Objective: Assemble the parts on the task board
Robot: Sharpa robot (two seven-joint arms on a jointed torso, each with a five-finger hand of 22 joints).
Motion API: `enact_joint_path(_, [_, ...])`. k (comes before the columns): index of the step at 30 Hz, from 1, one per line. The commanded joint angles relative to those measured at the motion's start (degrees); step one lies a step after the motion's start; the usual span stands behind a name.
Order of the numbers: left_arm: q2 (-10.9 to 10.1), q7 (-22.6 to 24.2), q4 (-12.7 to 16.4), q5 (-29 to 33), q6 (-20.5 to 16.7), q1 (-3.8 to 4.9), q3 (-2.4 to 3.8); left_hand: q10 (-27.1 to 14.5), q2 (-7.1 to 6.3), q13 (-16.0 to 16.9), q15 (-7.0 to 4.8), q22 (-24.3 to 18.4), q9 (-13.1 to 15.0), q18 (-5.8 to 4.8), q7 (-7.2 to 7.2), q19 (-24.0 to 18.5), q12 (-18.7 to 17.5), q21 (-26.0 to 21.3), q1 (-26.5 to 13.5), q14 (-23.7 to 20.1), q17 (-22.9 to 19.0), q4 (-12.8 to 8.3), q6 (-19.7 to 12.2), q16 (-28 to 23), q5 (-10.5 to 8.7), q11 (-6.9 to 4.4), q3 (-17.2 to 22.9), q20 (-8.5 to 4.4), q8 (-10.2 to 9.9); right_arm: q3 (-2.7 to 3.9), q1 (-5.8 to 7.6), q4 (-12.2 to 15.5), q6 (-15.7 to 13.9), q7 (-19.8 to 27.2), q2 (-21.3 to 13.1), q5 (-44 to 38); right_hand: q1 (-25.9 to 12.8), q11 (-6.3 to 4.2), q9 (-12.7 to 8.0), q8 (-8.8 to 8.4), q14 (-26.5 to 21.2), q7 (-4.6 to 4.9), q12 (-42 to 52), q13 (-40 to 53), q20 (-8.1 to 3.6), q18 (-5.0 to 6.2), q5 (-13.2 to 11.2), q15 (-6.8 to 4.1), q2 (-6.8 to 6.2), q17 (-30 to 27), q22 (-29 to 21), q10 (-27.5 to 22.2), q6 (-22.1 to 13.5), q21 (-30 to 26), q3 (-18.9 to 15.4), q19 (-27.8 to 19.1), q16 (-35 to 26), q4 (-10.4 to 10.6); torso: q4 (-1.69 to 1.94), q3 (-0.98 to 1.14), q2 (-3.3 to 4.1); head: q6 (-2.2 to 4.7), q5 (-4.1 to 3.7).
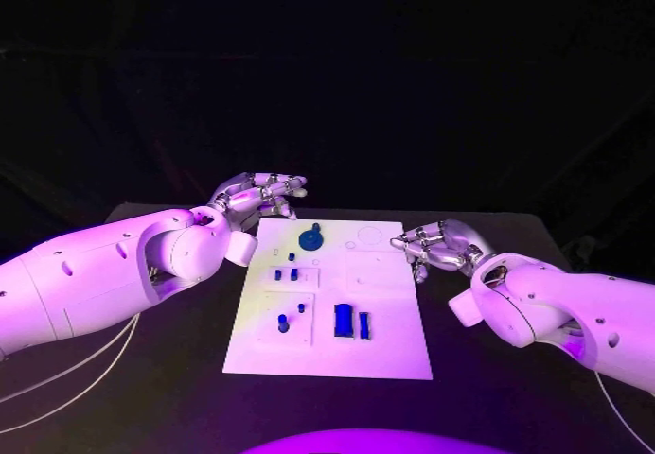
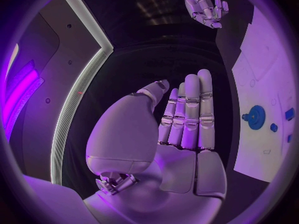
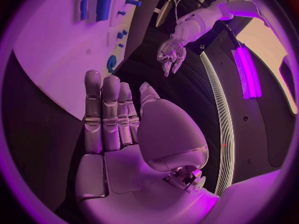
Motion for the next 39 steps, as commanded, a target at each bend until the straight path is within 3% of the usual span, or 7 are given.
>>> enact_joint_path(1, [0.43,4.65,-0.64,3.44,-1.13,0.0,-0.03,0.71,-0.14,-1.33,0.82,-2.09,-0.16,0.08,0.18,-3.75,-1.67,-4.01,-0.03,-4.32,-2.91,0.47,0.28,-5.72,0.12,0.17,0.27,0.77,-0.11,0.01,1.15,-4.87,7.58,7.65,1.56,13.92,1.22,1.65,-1.86,-1.62,-6.31,1.1,-6.37,-6.28,1.7,0.12,-0.8,2.08,-0.12,-3.69,-4.99,-4.64,-2.29,-6.92,-0.12,-4.94,-7.54,-0.18,-0.05,-0.57,-1.63,2.12,-0.18])
enact_joint_path(19, [7.19,8.93,-13.32,8.88,-5.68,-1.1,-0.18,-2.99,0.56,-3.95,7.19,-22.89,-0.56,0.1,1.87,-10.92,-13.73,-34.47,0.46,-10.73,-16.75,1.0,-3.95,-44.26,-0.03,3.99,-4.27,8.99,-4.57,0.16,4.04,-21.89,11.78,12.74,10.52,20.16,1.5,8.22,-17.83,-3.82,-16.54,2.16,-28.0,-47.59,11.44,0.66,-1.79,10.26,0.2,-32.16,-39.97,-6.35,-7.5,-23.41,-0.49,-21.53,-40.22,-6.25,-0.2,-0.7,-4.45,5.56,-0.36])
enact_joint_path(20, [6.86,6.73,-12.89,6.55,-4.38,-1.07,-0.22,-19.67,5.21,-7.49,4.29,-25.35,-4.27,-3.31,-1.83,-25.39,-17.17,-36.89,-22.62,-26.5,-20.37,-4.26,-19.6,-46.3,-4.95,0.71,-8.8,4.1,-8.22,0.14,4.03,-21.66,10.13,10.13,10.33,19.39,-21.55,5.06,-19.57,-7.37,-32.78,-0.73,-31.76,-49.22,6.45,-2.31,-5.01,7.52,-2.92,-33.76,-44.96,-22.3,-22.24,-26.98,3.22,-34.71,-43.65,-7.76,-0.33,-0.71,-3.94,5.51,-0.19])
enact_joint_path(33, [6.31,8.89,-6.45,4.38,-14.84,-2.63,-0.51,-34.96,5.21,-7.49,1.75,-31.6,-4.27,-4.95,-5.18,-37.98,-17.17,-43.17,-43.34,-40.11,-20.37,-4.26,-33.96,-51.85,-9.36,-2.14,-13.14,-0.37,-8.22,3.02,0.14,-13.92,-0.34,16.66,8.75,23.78,-42.61,1.95,-24.23,-7.37,-47.59,-2.88,-31.76,-54.04,2.06,-4.52,-8.27,0.94,-2.92,-38.56,-50.38,-36.22,-35.19,-26.98,3.22,-46.96,-43.65,-11.84,2.13,0.73,-2.69,9.42,-2.7])
enact_joint_path(36, [5.99,10.13,-2.75,3.14,-20.86,-3.52,-0.68,-38.01,5.21,-7.49,-2.43,-31.6,-4.27,-5.56,-5.87,-40.59,-17.17,-43.17,-47.55,-42.91,-20.37,-4.26,-36.86,-51.85,-10.27,-2.75,-13.88,-1.26,-8.22,4.55,-1.93,-9.81,-5.89,20.13,7.9,26.11,-46.82,1.35,-24.23,-7.37,-50.57,-6.99,-31.76,-54.04,1.16,-5.14,-8.9,0.94,-2.92,-38.56,-51.31,-39.1,-37.84,-26.98,3.22,-49.37,-43.65,-11.84,2.4,0.89,-2.55,9.85,-2.98])
enact_joint_path(37, [5.89,10.49,-1.67,2.78,-22.61,-3.78,-0.73,-38.84,5.21,-7.49,-2.43,-31.6,-4.27,-5.55,-6.05,-41.28,-17.17,-43.17,-48.7,-43.69,-20.37,-4.26,-37.64,-51.85,-10.53,-6.88,-14.18,-1.52,-8.22,4.93,-2.44,-8.79,-7.27,20.99,7.69,26.69,-47.96,1.18,-24.23,-7.37,-51.37,-6.99,-31.76,-54.04,0.91,-5.15,-9.06,0.94,-2.92,-38.56,-51.57,-39.86,-38.57,-26.98,3.22,-50.0,-43.65,-11.84,2.4,0.89,-2.55,9.85,-2.98])
enact_joint_path(39, [5.73,11.14,0.27,2.12,-25.76,-4.25,-0.82,-40.45,5.21,-7.49,-2.43,-31.6,-4.27,-5.92,-6.41,-42.66,-17.17,-43.17,-50.91,-45.17,-20.37,-4.26,-39.14,-51.85,-11.0,-6.88,-14.62,-1.98,-8.22,5.59,-3.34,-7.0,-9.7,22.51,7.32,27.71,-50.19,-2.9,-24.23,-7.37,-52.97,-6.99,-31.76,-54.04,0.45,-5.15,-13.3,0.94,-2.92,-38.56,-52.06,-41.36,-39.97,-26.98,3.22,-51.28,-43.65,-11.84,2.4,0.89,-2.55,9.85,-2.98])
